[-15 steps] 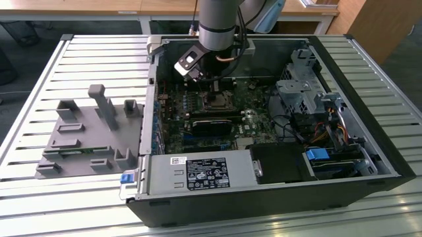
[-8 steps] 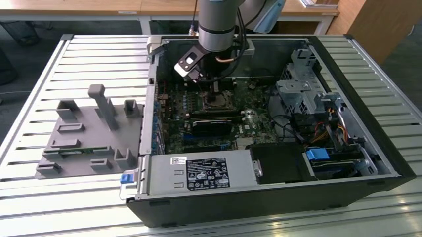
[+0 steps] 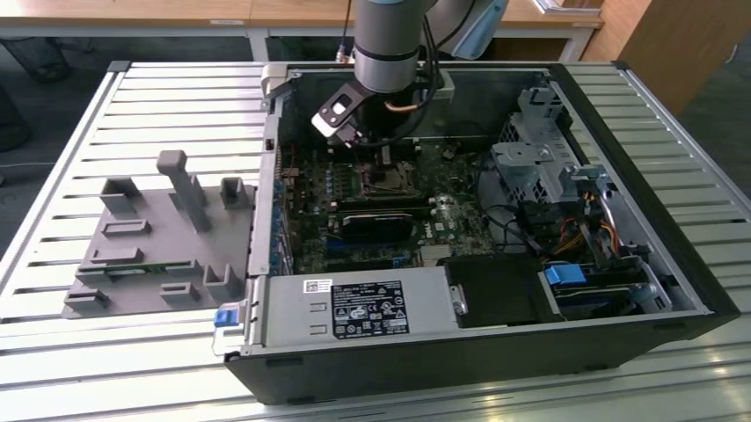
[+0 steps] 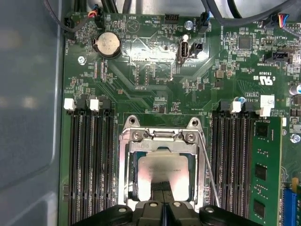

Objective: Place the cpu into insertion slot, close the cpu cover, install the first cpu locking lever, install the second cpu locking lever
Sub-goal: 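Close the cpu cover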

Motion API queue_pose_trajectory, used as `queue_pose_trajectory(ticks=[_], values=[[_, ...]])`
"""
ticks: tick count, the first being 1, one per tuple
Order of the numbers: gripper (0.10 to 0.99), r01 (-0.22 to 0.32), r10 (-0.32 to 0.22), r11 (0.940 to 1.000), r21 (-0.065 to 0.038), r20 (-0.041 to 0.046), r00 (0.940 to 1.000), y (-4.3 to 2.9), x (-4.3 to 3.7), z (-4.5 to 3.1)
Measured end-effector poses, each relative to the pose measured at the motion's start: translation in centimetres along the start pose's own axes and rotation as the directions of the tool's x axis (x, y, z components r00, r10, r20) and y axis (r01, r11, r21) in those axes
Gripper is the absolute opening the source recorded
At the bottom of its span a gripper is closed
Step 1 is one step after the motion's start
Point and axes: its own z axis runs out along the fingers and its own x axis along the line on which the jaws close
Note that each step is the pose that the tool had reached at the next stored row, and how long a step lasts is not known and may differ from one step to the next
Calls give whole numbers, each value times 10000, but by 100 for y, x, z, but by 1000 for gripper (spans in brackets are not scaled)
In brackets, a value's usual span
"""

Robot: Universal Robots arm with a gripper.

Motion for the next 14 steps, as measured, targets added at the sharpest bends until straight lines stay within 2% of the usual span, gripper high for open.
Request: queue_pose_trajectory(ticks=[6, 11, 14], values=[[106, 2, -2, 10000, -45, -46, 10000, 37, 3, -13], [106, 1, -1, 10000, -32, -42, 10000, 36, -1, -141], [106, 2, -2, 10000, -33, -45, 10000, 39, -1, -151]])
